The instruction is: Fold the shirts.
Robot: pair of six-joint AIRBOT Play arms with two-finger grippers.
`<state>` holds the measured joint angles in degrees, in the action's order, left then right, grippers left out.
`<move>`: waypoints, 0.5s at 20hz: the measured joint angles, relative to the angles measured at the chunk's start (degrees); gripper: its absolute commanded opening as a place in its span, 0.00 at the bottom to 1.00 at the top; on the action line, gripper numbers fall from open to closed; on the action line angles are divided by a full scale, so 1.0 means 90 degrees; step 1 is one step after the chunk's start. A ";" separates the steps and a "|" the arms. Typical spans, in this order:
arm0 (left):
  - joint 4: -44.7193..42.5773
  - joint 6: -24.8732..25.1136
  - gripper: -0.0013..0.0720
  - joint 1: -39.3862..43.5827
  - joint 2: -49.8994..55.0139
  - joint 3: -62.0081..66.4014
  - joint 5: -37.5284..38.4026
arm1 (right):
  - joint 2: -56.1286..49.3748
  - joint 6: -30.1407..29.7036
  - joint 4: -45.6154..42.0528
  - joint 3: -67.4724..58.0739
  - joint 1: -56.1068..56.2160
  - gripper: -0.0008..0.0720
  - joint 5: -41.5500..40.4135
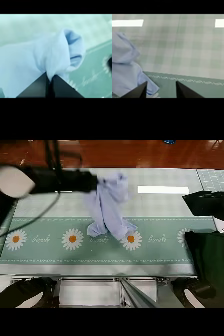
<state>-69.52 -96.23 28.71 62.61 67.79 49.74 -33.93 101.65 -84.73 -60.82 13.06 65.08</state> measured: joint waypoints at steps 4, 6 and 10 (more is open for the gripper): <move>-0.0032 -0.0180 0.71 0.0119 -0.0002 -0.1778 0.0109 | -0.0141 0.0002 -0.0236 0.0041 0.0000 0.57 0.0044; -0.0117 0.0012 0.71 0.0068 0.0056 -0.2169 0.0595 | -0.0364 -0.0005 -0.0267 0.0104 0.0000 0.57 -0.0039; -0.0306 0.0542 0.71 -0.0692 -0.0095 -0.1853 0.1515 | -0.0923 -0.0075 -0.0520 0.0075 -0.0454 0.57 -0.0595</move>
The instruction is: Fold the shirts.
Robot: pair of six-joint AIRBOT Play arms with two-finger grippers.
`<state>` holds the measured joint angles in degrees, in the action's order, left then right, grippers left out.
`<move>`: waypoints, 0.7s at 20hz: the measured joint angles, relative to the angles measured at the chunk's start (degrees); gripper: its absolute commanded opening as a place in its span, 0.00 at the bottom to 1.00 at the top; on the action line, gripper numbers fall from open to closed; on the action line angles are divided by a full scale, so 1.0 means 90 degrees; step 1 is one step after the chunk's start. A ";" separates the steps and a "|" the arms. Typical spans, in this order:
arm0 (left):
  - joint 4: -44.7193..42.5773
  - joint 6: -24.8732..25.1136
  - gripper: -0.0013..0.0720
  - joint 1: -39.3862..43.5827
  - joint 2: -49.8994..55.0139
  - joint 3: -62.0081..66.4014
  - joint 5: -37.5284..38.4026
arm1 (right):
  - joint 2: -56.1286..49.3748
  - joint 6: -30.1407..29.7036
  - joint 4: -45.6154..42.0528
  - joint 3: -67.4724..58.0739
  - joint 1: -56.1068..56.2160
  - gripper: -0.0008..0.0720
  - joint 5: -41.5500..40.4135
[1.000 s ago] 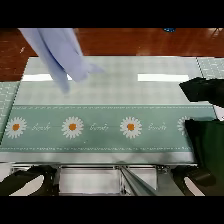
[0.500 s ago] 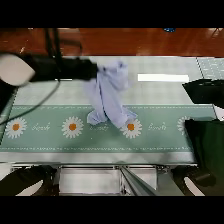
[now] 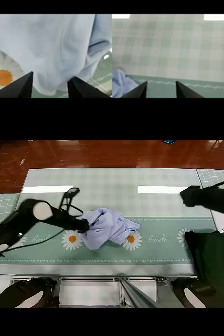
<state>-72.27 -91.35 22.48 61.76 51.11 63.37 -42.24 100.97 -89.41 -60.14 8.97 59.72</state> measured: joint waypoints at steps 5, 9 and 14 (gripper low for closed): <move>0.0007 0.0109 0.71 -0.1872 -0.0595 0.0163 -0.0155 | -0.0253 -0.0044 -0.0044 0.0274 -0.2234 0.57 -0.0053; 0.1273 0.0189 0.71 -0.3104 -0.0187 -0.1020 -0.0355 | -0.0296 -0.0962 0.1591 0.1586 -0.3308 0.57 -0.0005; 0.3859 0.1666 0.71 -0.3541 0.1001 -0.1736 -0.0529 | -0.0308 -0.1817 0.3167 0.2868 -0.3162 0.57 -0.0187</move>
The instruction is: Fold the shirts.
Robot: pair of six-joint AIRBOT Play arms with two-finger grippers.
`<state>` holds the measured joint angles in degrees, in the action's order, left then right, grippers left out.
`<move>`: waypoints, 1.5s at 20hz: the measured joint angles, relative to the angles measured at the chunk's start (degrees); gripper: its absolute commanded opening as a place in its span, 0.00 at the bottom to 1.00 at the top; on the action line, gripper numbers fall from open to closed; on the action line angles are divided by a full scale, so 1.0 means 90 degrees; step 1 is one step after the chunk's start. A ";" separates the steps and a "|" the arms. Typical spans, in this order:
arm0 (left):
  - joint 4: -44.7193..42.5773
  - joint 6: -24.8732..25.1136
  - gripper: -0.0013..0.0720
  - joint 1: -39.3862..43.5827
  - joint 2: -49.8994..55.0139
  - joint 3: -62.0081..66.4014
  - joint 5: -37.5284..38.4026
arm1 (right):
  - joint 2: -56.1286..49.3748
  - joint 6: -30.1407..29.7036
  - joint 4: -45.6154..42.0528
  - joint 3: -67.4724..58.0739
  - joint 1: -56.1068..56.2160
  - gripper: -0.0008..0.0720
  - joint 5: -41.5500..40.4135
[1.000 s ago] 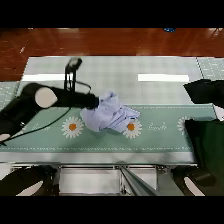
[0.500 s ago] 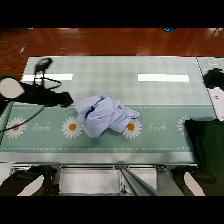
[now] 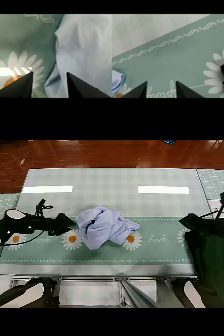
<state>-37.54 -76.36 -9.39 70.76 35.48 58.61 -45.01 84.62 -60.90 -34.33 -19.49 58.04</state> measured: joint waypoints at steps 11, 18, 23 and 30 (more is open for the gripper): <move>0.1678 0.1134 0.04 0.0478 0.1457 0.0789 -0.0398 | -0.0578 0.0372 0.0199 0.0381 0.1979 0.57 -0.0231; 0.1749 0.1501 0.04 0.0529 0.1552 0.1277 -0.0073 | -0.1982 0.0340 0.1290 0.0379 0.2990 0.57 -0.0843; 0.1727 0.1559 0.04 0.0529 0.1554 0.1331 0.0015 | -0.2963 -0.0240 0.2606 0.0104 0.3143 0.57 -0.1222; 0.1724 0.1571 0.04 0.0529 0.1557 0.1341 0.0049 | -0.3949 -0.0593 0.3572 -0.0597 0.3177 0.55 -0.1202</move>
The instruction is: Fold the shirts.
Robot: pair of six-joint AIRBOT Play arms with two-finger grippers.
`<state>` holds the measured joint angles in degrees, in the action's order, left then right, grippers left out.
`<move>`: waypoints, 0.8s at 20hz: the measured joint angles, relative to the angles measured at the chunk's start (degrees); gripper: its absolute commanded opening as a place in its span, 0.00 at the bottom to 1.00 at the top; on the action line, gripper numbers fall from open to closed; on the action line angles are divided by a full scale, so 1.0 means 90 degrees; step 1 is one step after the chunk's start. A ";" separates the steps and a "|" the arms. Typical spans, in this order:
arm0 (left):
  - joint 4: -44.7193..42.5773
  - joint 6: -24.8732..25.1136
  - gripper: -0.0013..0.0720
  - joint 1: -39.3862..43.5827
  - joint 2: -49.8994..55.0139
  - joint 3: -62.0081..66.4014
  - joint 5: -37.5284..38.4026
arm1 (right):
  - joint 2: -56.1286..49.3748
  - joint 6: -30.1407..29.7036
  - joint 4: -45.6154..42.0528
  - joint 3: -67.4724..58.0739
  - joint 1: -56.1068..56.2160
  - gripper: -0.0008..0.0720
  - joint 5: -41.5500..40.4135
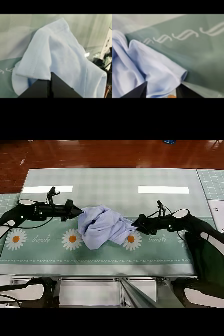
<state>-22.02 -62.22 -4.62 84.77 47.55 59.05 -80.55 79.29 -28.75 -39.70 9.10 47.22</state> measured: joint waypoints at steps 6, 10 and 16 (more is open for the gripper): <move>0.0000 0.0005 0.04 0.0000 0.0000 0.0002 -0.0061 | -0.0277 -0.0357 0.0381 -0.0248 0.0204 0.33 0.0041; 0.0000 0.0002 0.04 -0.0022 0.0000 0.0034 -0.0061 | -0.0440 -0.0500 0.0294 -0.0580 0.0469 0.04 0.0189; 0.0726 0.0000 0.04 -0.0449 -0.0466 0.1149 0.0369 | 0.0393 -0.0097 -0.1236 -0.2543 -0.0163 0.03 0.1151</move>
<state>-15.49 -62.22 -8.67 80.58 57.89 62.37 -77.01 78.41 -39.88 -62.59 7.64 57.58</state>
